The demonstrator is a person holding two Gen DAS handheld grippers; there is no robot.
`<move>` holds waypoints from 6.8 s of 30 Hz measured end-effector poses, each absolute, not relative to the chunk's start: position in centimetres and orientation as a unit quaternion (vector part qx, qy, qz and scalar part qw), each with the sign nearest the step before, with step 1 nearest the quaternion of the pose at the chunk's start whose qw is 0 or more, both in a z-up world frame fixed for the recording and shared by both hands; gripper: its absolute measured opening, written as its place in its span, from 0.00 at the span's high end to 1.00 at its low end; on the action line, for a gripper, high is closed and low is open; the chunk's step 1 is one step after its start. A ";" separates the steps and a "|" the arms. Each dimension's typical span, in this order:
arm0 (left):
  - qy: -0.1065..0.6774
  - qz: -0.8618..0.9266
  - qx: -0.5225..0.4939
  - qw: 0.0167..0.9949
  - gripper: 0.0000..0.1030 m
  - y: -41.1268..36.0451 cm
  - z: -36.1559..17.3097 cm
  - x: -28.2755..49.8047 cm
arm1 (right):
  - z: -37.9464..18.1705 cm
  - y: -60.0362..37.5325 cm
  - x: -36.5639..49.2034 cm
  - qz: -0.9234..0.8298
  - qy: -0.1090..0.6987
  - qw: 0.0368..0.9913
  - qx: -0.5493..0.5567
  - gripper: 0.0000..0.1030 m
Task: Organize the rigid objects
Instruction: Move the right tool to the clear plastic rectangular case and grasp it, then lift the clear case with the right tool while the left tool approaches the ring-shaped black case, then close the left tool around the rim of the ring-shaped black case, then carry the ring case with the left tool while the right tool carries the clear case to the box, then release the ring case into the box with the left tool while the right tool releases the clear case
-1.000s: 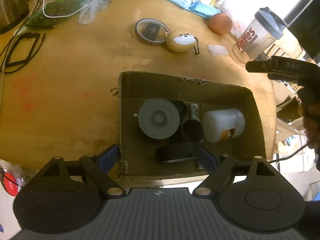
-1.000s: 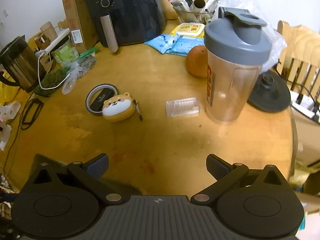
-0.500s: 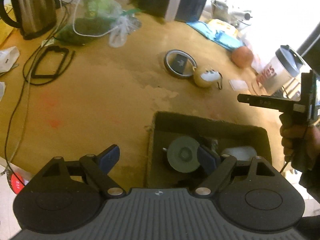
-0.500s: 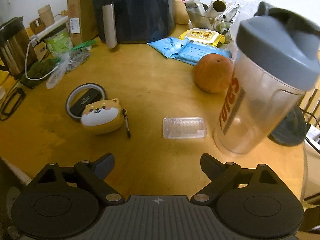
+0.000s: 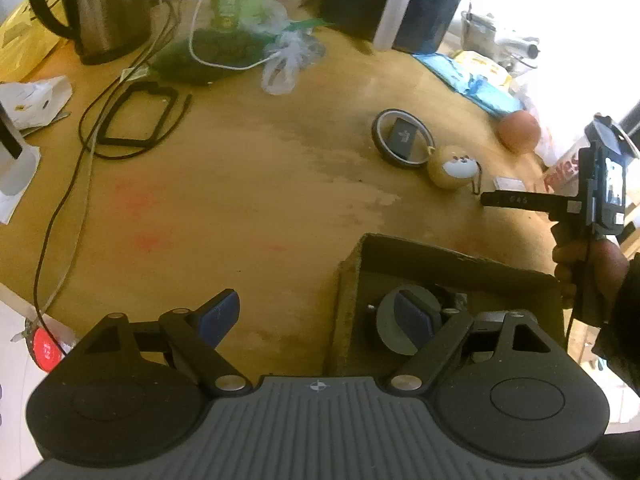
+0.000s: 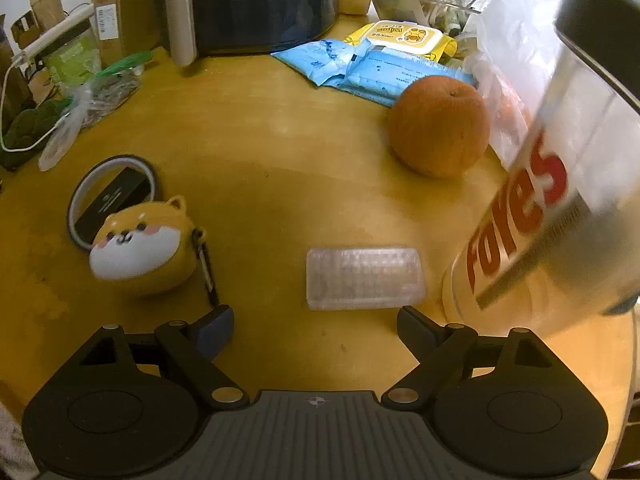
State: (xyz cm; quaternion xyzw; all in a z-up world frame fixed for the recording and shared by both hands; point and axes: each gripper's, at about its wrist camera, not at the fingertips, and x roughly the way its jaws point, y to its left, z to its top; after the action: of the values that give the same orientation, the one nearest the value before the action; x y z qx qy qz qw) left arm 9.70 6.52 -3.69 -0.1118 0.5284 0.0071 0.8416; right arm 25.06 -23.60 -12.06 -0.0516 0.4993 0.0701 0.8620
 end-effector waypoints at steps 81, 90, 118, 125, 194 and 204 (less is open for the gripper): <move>0.452 -0.078 0.059 0.887 0.35 0.8 -7.6 26.8 | -2.3 -29.4 15.3 0.022 0.473 0.876 0.091 0.66; 0.460 -0.060 0.086 0.881 0.55 -0.4 -10.2 29.6 | -1.8 -30.6 13.3 0.000 0.467 0.878 0.108 0.66; 0.448 -0.085 0.064 0.888 0.75 0.4 -8.8 30.3 | -1.5 -30.7 11.4 -0.001 0.460 0.878 0.134 0.66; 0.478 -0.088 0.040 0.873 0.73 1.1 -10.7 31.3 | -1.7 -30.9 10.9 0.000 0.465 0.875 0.136 0.66; 0.481 -0.156 -0.009 0.863 0.51 2.9 -1.7 10.0 | 0.3 -22.5 4.8 0.099 0.475 0.866 0.118 0.66; 0.476 -0.126 -0.041 0.869 0.51 4.9 -1.5 6.1 | 0.2 -21.8 3.4 0.101 0.471 0.869 0.113 0.66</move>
State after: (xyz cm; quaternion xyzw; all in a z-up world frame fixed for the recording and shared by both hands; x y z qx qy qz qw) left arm 6.11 4.87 -1.46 -0.0415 0.4760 -0.1265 0.8693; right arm 3.41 -21.77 0.20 0.1126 0.4711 0.1010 0.8690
